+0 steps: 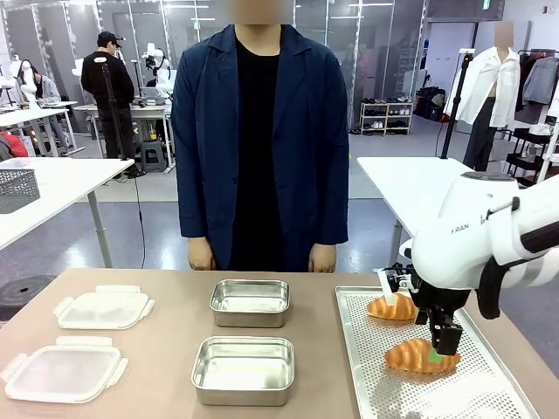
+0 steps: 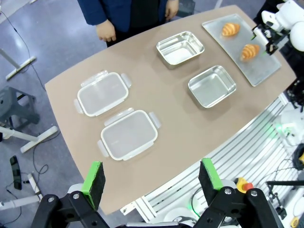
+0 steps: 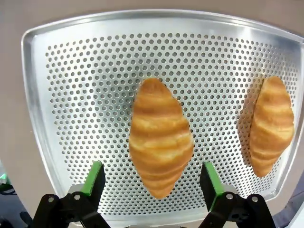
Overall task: Place the bread into the airtight container.
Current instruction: Pick up a Butter Roll and place it into an empty Airtight Container.
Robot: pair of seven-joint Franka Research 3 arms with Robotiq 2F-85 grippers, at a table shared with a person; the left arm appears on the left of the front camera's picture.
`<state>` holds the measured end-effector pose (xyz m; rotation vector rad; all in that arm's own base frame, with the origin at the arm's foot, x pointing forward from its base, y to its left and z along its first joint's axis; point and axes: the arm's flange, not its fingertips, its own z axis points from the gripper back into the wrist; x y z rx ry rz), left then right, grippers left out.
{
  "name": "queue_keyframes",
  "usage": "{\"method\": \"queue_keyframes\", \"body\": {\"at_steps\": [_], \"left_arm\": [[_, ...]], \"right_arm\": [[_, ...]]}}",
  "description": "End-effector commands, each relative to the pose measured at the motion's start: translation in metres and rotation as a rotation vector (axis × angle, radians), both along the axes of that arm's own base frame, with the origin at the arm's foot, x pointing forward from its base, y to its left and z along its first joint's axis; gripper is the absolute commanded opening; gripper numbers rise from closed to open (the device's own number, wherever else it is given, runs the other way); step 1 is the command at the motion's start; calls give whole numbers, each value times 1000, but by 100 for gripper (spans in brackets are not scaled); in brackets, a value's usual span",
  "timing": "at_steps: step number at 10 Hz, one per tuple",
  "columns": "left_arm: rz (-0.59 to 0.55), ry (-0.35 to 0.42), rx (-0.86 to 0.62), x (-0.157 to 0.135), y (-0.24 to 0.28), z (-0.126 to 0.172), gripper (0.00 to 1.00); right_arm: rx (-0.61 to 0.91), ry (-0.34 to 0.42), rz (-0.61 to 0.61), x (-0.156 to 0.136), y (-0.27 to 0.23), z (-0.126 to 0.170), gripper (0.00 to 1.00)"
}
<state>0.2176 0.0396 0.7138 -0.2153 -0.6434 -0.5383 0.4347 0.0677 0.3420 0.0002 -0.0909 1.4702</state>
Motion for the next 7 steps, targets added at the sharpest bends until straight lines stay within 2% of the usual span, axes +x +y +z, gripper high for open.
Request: {"method": "queue_keyframes", "body": {"at_steps": [1,6,7], "left_arm": [[-7,-1,3,0,-2,1,100],[-7,-1,3,0,-2,1,100],[-7,-1,3,0,-2,1,100]], "right_arm": [[-1,-3,24,13,-3,-12,100],[-14,18,-9,29,-2,-46,100],[-9,20,-7,30,-1,-48,91]]}}
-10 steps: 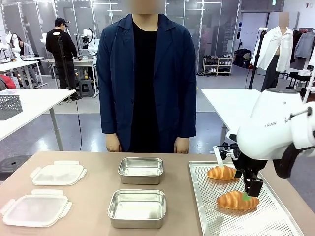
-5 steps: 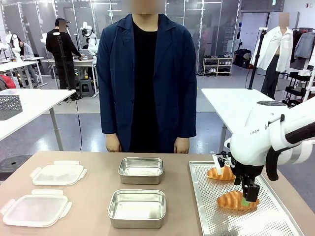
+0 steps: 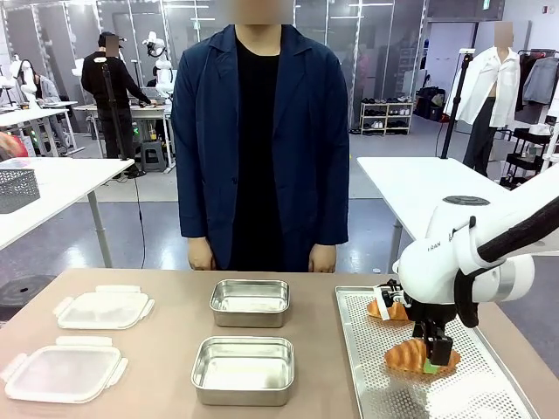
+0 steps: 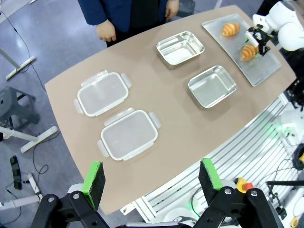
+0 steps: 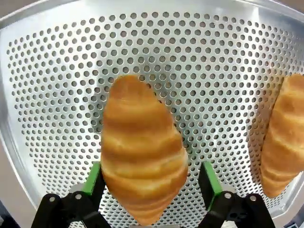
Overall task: Place the bread into the airtight container.
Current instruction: Pick up a Butter Roll and place it into an empty Airtight Container.
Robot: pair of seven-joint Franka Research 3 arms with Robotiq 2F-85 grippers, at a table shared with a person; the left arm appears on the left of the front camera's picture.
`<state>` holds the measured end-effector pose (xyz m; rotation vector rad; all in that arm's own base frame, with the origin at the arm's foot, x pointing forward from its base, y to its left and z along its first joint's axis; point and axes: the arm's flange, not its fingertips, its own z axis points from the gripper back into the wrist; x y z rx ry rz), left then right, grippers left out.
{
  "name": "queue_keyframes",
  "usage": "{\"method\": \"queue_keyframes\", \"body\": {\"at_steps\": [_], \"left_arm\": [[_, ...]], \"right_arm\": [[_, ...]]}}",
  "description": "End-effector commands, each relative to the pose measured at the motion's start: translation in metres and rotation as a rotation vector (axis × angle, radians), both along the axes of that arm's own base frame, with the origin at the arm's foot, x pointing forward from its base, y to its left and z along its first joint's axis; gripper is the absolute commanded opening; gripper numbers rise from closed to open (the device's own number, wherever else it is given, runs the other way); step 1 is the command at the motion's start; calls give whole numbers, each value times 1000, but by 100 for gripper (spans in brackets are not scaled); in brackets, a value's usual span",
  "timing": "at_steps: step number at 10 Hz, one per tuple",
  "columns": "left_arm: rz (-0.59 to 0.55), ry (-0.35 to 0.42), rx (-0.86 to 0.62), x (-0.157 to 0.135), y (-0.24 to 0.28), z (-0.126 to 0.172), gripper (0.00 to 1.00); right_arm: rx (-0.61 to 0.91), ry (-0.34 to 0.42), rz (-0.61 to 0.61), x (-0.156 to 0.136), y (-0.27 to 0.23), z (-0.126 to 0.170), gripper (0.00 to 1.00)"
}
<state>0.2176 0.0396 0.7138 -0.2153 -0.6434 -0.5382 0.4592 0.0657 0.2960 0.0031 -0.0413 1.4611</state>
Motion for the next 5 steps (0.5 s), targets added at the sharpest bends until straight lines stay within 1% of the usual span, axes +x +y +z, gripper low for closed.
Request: {"method": "queue_keyframes", "body": {"at_steps": [1,3,5], "left_arm": [[-7,-1,3,0,-2,1,100],[-7,-1,3,0,-2,1,100],[-7,-1,3,0,-2,1,100]], "right_arm": [[13,-9,6,6,2,-2,80],[9,4,7,6,4,-2,60],[40,9,7,-1,7,11,41]]}}
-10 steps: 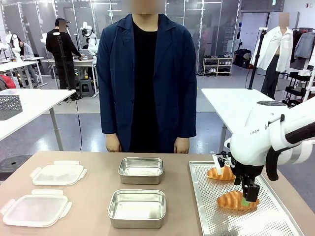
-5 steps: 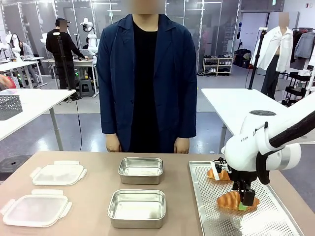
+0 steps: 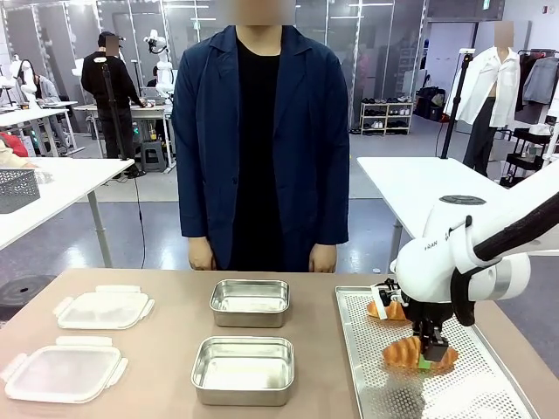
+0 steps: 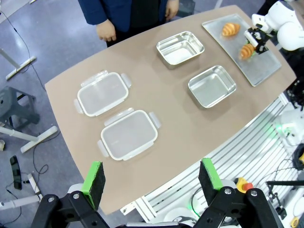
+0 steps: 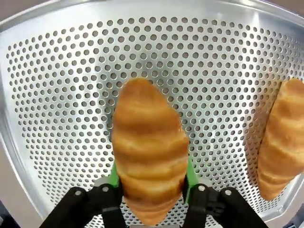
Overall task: Place the bread into the airtight container.
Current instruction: Pick up a Butter Roll and place it into an empty Airtight Container.
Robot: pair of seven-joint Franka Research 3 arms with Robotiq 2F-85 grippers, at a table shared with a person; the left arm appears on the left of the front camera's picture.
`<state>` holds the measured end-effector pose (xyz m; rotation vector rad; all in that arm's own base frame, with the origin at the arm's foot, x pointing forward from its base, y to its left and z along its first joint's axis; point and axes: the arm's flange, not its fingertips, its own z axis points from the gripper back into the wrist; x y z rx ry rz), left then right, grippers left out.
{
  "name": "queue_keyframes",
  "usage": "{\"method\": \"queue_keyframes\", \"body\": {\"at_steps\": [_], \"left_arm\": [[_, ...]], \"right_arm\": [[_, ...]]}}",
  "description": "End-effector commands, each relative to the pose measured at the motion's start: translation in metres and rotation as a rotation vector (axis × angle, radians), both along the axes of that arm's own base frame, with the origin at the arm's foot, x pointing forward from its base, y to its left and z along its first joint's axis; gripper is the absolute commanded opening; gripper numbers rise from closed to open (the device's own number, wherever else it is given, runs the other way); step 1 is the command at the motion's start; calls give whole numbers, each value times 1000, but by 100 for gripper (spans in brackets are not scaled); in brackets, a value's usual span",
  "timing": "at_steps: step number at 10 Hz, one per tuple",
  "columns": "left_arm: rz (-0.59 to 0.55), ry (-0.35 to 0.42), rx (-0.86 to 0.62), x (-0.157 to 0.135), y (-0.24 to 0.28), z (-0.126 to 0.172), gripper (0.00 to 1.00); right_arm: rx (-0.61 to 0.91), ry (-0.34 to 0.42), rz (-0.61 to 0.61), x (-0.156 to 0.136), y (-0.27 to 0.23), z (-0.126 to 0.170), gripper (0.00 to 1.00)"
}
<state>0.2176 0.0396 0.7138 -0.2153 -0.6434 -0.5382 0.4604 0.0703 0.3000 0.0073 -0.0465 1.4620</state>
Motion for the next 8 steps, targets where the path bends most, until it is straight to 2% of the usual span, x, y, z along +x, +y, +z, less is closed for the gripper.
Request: {"method": "queue_keyframes", "body": {"at_steps": [1,4,6,8], "left_arm": [[-7,-1,3,0,-2,1,100],[-7,-1,3,0,-2,1,100],[-7,-1,3,0,-2,1,100],[-7,-1,3,0,-2,1,100]], "right_arm": [[31,3,-13,-10,4,27,41],[44,13,-90,-35,44,101,41],[12,61,-143,-45,97,128,41],[9,40,-134,-59,161,151,41]]}}
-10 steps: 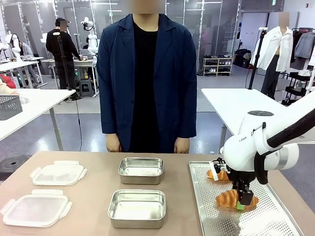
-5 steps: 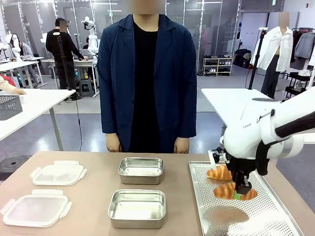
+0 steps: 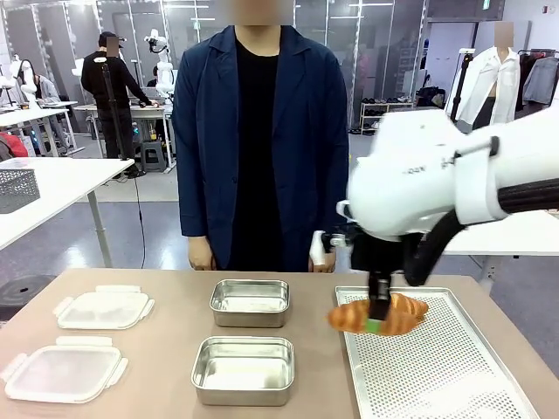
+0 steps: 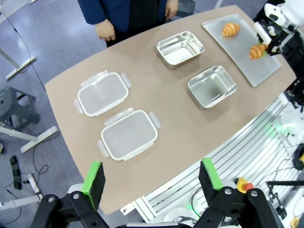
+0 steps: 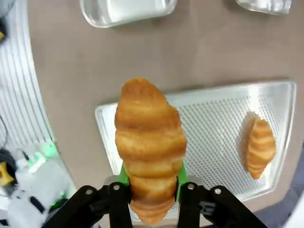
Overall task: Place the bread into the airtight container.
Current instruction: Pick up a Butter Roll and place it into an empty Airtight Container.
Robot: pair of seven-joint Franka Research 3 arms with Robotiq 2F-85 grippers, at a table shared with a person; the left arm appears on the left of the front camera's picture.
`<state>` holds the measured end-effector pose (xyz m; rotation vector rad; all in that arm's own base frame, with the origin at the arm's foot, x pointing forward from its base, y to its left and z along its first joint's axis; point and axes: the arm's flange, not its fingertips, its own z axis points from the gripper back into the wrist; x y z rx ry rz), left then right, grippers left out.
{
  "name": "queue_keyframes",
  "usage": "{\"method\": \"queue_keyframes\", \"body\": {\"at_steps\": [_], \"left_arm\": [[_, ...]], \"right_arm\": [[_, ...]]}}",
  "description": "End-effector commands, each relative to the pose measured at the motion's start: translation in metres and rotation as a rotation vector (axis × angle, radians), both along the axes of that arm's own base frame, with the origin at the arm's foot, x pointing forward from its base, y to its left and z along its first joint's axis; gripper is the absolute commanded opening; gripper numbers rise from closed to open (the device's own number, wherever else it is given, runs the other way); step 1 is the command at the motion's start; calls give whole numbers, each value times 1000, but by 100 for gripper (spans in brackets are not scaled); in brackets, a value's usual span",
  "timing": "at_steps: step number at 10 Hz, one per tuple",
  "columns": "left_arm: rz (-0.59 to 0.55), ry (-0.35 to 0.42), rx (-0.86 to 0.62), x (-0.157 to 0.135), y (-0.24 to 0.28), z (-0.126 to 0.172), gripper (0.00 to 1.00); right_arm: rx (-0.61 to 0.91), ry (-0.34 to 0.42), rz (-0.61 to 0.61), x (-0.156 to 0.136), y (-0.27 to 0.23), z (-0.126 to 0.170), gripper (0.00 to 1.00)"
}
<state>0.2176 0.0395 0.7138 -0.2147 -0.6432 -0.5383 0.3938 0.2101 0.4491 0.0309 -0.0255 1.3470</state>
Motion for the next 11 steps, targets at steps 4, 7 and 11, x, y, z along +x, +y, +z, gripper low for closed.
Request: {"method": "queue_keyframes", "body": {"at_steps": [4,7,11], "left_arm": [[-7,-1,2,0,-1,1,100],[-7,-1,2,0,-1,1,100],[-7,-1,2,0,-1,1,100]], "right_arm": [[-3,23,24,8,143,-6,41],[-6,27,17,14,188,-41,41],[-20,3,-4,18,212,-89,41]]}}
